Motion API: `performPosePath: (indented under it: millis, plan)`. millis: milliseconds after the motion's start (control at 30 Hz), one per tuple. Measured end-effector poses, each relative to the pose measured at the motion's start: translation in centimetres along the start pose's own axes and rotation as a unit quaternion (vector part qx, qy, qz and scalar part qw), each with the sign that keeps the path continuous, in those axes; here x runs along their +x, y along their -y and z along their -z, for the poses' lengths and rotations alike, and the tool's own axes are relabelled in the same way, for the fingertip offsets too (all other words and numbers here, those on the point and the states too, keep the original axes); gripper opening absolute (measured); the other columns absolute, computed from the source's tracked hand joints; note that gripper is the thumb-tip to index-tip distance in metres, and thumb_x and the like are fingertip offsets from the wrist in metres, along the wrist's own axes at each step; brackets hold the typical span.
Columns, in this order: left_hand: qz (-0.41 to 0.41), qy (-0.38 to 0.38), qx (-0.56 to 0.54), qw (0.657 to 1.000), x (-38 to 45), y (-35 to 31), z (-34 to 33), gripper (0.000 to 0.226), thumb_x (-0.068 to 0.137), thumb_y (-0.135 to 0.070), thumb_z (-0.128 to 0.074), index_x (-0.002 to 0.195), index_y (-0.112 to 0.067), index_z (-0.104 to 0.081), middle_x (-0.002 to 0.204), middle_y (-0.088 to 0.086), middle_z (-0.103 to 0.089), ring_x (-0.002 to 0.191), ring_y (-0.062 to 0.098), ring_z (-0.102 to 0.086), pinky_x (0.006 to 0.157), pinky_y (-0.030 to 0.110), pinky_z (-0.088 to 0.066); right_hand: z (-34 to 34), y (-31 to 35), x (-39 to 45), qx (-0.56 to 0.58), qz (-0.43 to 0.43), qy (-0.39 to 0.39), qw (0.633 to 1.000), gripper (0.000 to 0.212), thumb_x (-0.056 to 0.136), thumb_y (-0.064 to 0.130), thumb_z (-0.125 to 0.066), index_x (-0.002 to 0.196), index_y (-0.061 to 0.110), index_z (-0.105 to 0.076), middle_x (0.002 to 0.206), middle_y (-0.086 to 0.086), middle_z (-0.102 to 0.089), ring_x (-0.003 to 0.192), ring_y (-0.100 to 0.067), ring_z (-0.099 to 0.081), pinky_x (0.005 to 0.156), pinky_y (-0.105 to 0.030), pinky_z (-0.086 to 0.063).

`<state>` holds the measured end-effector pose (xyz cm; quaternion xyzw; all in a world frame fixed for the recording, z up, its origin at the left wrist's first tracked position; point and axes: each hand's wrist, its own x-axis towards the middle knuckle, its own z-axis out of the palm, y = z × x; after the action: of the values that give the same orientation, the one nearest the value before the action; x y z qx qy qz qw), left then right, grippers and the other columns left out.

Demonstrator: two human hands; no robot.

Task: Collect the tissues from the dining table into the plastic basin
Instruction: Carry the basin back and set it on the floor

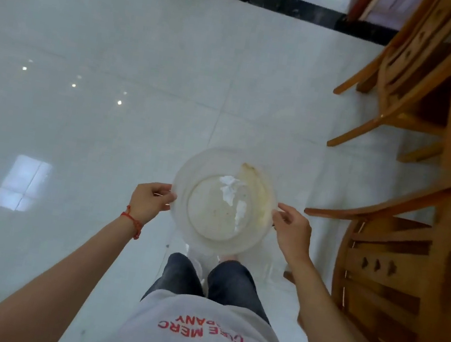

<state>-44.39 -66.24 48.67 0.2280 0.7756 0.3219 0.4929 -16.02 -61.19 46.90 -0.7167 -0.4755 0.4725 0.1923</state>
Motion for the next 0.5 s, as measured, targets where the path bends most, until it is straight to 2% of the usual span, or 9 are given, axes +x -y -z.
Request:
performPosePath:
  millis: [167, 333, 500]
  plan:
    - [-0.018, 0.030, 0.020, 0.999, 4.2, -5.3, -4.5, 0.026, 0.080, -0.002, -0.063, 0.106, 0.003, -0.064, 0.078, 0.006, -0.065, 0.073, 0.013, -0.062, 0.077, 0.033, -0.053, 3.1, 1.0, 5.0, 0.024, -0.017, -0.035, 0.999, 0.030, 0.087, 0.021, -0.057, 0.115, 0.014, -0.060, 0.104, -0.008, -0.069, 0.091, -0.021, -0.063, 0.084, -0.035, -0.053]
    - [-0.040, 0.057, 0.044, 0.997, 7.6, -10.5, -8.3, 0.025, 0.080, -0.005, -0.063, 0.105, 0.000, -0.065, 0.085, 0.007, -0.067, 0.079, 0.016, -0.064, 0.063, 0.018, -0.053, 6.0, 2.0, 8.7, 0.065, -0.046, -0.066, 0.995, 0.032, 0.087, 0.020, -0.057, 0.118, 0.012, -0.058, 0.109, -0.011, -0.067, 0.097, -0.024, -0.062, 0.087, -0.037, -0.052]
    - [-0.053, 0.093, 0.083, 0.991, 10.8, -15.2, -12.0, 0.028, 0.081, -0.004, -0.063, 0.108, 0.003, -0.063, 0.095, 0.013, -0.066, 0.084, 0.021, -0.063, 0.067, 0.021, -0.052, 8.2, 2.7, 11.3, 0.099, -0.073, -0.104, 0.987, 0.032, 0.087, 0.017, -0.058, 0.118, 0.009, -0.057, 0.113, -0.013, -0.065, 0.102, -0.026, -0.061, 0.090, -0.043, -0.051]
